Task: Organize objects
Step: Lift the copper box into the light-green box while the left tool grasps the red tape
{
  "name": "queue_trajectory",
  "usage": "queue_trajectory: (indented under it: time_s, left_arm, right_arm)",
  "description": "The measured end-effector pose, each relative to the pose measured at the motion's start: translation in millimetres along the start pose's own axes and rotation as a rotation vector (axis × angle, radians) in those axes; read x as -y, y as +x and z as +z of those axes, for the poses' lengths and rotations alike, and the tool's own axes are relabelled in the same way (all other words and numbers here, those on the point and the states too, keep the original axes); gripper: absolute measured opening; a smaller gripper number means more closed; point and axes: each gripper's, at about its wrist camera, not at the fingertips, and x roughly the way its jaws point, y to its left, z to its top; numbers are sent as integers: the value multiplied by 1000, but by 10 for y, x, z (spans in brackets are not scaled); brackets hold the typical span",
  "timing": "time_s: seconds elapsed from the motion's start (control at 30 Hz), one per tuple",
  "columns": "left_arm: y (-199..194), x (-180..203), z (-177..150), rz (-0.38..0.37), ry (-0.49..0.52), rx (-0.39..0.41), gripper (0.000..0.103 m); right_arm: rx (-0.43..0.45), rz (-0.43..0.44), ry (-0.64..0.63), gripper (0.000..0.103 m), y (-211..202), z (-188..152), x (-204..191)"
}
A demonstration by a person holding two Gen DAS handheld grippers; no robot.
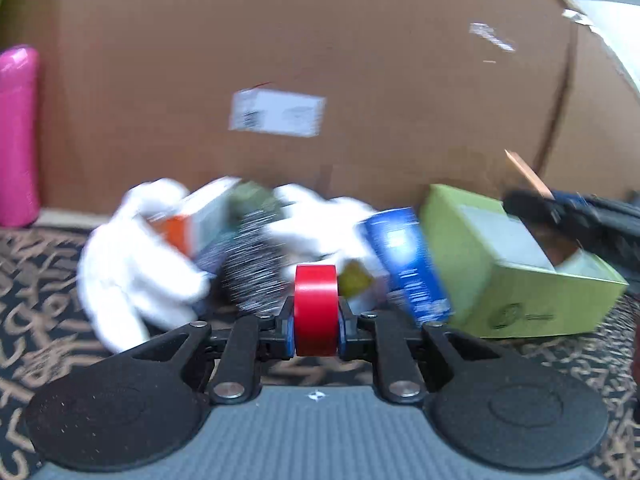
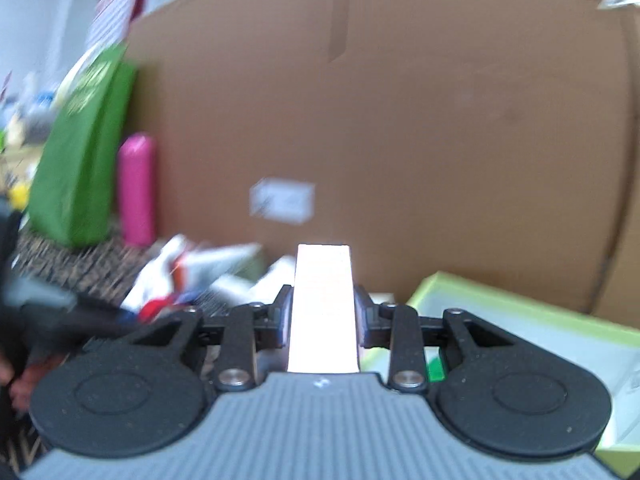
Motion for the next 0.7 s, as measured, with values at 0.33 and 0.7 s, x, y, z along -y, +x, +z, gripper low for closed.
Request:
queue_trajectory:
  time_s: [0.33,0.7]
  left_arm:
    - [420,1149,542,-149,151,-1,19]
    - [1232,1844,661,-136,184,-138,19]
  right_arm:
    - [32,-435,201,30,-245,-312,1144]
    - [-61,-525,239,30,-105,-553,1419]
